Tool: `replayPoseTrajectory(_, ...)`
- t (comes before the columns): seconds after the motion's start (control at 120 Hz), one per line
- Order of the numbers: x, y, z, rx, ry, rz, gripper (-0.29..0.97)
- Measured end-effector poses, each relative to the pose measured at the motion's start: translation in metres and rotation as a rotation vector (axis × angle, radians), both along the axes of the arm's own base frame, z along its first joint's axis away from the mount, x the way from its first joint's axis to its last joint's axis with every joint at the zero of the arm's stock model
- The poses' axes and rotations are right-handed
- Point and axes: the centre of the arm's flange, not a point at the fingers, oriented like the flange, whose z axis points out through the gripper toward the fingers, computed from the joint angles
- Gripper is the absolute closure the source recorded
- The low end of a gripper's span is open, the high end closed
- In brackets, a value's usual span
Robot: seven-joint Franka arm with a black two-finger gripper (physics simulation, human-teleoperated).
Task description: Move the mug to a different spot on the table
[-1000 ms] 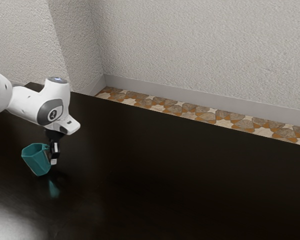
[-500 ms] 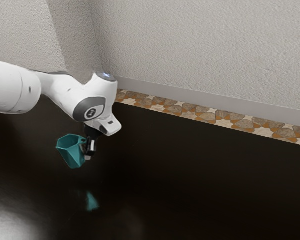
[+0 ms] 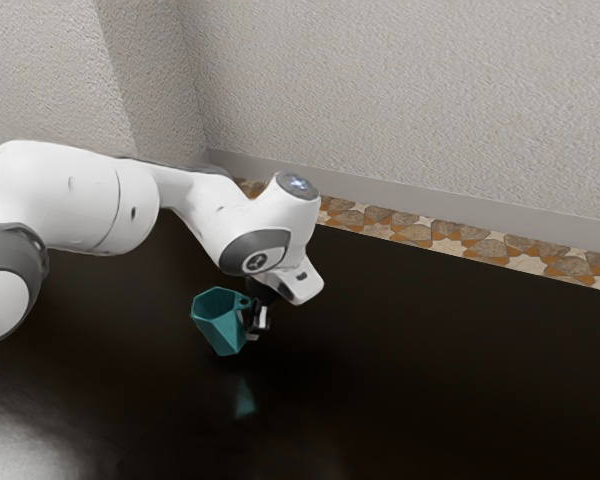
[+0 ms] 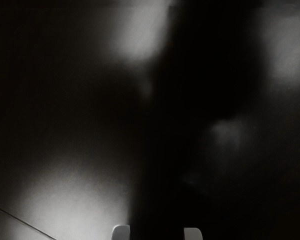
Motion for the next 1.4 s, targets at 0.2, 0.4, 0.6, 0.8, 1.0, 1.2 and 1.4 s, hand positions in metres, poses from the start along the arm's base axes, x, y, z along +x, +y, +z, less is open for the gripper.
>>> replayPoseTrajectory(0.2,0.022,-0.008,-0.006,-0.008,-0.039,0.021,0.78)
replayPoseTrajectory(0.4,0.036,0.015,-0.002,-0.017,-0.076,0.065,0.78)
replayPoseTrajectory(0.6,0.052,0.041,-0.003,-0.009,-0.101,0.097,0.75)
replayPoseTrajectory(0.8,0.059,0.051,-0.02,0.003,-0.09,0.102,0.75)
replayPoseTrajectory(1.0,0.058,0.053,-0.032,0.008,-0.07,0.104,0.66)
replayPoseTrajectory(1.2,0.06,0.049,-0.026,-0.018,-0.065,0.107,0.28)
replayPoseTrajectory(1.4,0.071,0.038,0.081,-0.148,-0.212,0.144,0.12)
